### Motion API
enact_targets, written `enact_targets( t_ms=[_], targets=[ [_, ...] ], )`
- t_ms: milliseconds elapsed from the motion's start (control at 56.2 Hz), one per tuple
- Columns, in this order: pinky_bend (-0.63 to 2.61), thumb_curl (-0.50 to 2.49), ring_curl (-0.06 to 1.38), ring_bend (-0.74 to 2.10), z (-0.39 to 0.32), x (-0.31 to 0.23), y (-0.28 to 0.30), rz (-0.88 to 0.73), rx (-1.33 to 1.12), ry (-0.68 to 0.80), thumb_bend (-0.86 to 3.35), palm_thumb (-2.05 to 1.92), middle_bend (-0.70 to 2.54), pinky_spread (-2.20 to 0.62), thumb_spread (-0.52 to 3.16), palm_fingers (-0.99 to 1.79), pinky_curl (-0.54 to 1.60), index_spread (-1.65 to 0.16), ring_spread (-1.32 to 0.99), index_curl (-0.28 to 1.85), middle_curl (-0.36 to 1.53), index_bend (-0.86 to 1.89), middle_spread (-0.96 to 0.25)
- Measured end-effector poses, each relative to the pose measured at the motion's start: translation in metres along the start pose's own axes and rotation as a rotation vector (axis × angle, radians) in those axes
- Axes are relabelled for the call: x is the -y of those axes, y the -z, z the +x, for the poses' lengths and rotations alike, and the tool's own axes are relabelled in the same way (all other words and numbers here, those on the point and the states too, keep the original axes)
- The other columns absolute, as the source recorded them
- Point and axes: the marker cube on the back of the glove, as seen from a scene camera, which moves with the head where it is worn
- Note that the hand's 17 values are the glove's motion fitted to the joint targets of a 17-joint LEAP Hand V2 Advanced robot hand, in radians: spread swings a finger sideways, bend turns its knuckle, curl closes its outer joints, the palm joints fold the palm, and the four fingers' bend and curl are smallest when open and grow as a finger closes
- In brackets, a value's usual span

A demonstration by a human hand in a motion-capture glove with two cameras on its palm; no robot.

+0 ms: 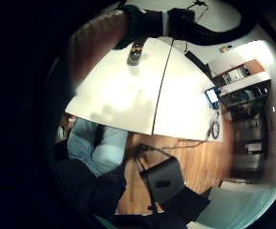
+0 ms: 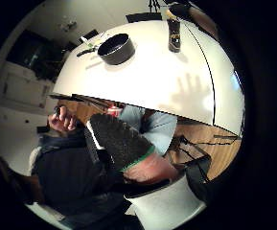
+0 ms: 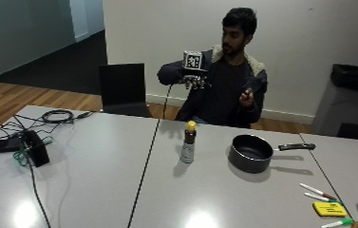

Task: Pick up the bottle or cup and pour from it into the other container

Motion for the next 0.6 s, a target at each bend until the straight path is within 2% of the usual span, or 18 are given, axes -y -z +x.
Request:
enact_targets(
  t_ms=[125,213,267,320,338,391,427,498,569,605],
  targets=[
    [0.41,0.10,0.13,0.28,0.008,-0.013,0.002,-0.163,0.002,0.236,0.04,0.15,0.23,0.28,0.70,0.49,0.17,-0.32,0.13,0.16,0.13,0.19,-0.04],
    [0.40,0.14,0.15,0.27,0.010,-0.019,0.003,-0.210,0.006,0.277,0.02,0.16,0.23,0.32,0.83,0.48,0.21,-0.37,0.15,0.19,0.17,0.17,-0.04],
    [0.40,0.16,0.16,0.26,0.006,-0.015,0.002,-0.166,0.003,0.166,0.00,0.17,0.22,0.33,0.88,0.47,0.22,-0.38,0.16,0.21,0.19,0.16,-0.04],
    [0.40,0.18,0.17,0.26,-0.002,-0.003,-0.005,-0.003,0.007,-0.018,-0.01,0.17,0.21,0.34,0.92,0.47,0.23,-0.39,0.17,0.22,0.20,0.16,-0.04],
    [0.40,0.18,0.17,0.26,-0.002,0.001,-0.006,0.008,0.009,0.000,-0.01,0.17,0.21,0.35,0.93,0.46,0.23,-0.39,0.17,0.22,0.21,0.16,-0.04],
    [0.39,0.20,0.18,0.26,0.009,0.003,-0.001,-0.115,0.009,0.257,-0.02,0.17,0.21,0.35,0.95,0.46,0.24,-0.40,0.17,0.23,0.22,0.16,-0.04],
    [0.39,0.21,0.19,0.26,0.013,0.000,0.002,-0.168,0.005,0.349,-0.02,0.17,0.20,0.36,0.96,0.46,0.25,-0.40,0.17,0.23,0.23,0.15,-0.04],
    [0.39,0.22,0.19,0.25,0.012,-0.008,0.004,-0.191,0.000,0.292,-0.02,0.16,0.20,0.36,0.98,0.45,0.26,-0.40,0.18,0.24,0.24,0.15,-0.04],
    [0.40,0.23,0.20,0.24,0.007,0.001,-0.002,-0.083,-0.008,0.120,-0.03,0.17,0.20,0.36,0.98,0.44,0.28,-0.40,0.18,0.25,0.26,0.15,-0.05],
    [0.40,0.24,0.21,0.24,0.009,0.003,-0.003,-0.095,-0.013,0.138,-0.03,0.16,0.20,0.37,0.98,0.44,0.28,-0.41,0.18,0.25,0.26,0.15,-0.05]
  ],
)
